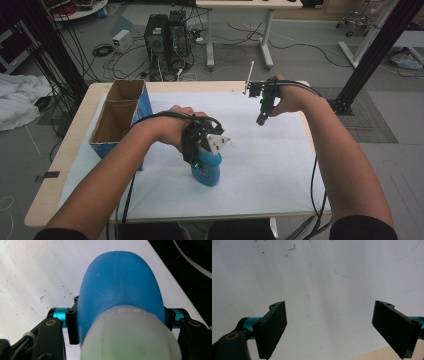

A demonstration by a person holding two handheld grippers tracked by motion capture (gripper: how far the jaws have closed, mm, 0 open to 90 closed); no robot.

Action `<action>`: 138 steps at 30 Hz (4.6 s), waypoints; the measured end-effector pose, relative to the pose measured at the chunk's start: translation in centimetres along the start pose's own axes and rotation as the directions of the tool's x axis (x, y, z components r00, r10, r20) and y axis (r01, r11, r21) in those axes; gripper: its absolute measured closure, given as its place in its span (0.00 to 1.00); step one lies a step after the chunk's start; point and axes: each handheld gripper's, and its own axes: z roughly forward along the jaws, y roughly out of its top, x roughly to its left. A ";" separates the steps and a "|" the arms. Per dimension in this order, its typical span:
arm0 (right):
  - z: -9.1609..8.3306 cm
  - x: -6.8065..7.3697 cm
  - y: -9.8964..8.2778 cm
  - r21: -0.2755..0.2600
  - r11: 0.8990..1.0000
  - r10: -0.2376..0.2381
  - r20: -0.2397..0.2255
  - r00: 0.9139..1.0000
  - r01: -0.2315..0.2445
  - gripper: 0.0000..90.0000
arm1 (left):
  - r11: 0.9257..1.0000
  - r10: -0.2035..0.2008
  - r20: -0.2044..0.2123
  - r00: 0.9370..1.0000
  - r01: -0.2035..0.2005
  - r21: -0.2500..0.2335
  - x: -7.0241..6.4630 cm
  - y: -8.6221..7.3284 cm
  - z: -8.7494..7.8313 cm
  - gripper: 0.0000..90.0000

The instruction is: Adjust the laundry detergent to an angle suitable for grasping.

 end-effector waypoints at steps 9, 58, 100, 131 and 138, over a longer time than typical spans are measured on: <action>0.1 0.0 0.0 0.003 1.000 0.000 0.001 1.000 0.000 0.13 | 0.995 -0.101 0.023 0.995 0.101 -0.001 0.5 -0.6 0.0 0.42; 0.1 0.1 0.1 -0.018 1.000 -0.006 -0.005 1.000 0.006 0.13 | 0.982 -0.188 -0.005 0.982 0.188 -0.017 -0.1 -1.2 -1.5 0.31; -1.4 2.2 0.9 -0.025 0.999 -0.026 0.009 1.000 0.026 0.13 | 0.889 -0.419 -0.156 0.894 0.439 0.129 -3.1 -5.1 -7.7 0.21; -1.6 3.6 1.6 -0.010 0.996 -0.085 0.013 0.996 0.085 0.13 | 0.832 -0.506 -0.213 0.836 0.538 0.135 -4.2 -6.4 -9.1 0.12; -1.8 4.3 1.7 0.002 0.994 -0.109 0.018 0.994 0.109 0.13 | 0.808 -0.545 -0.210 0.812 0.575 0.130 -4.2 -6.8 -9.6 0.10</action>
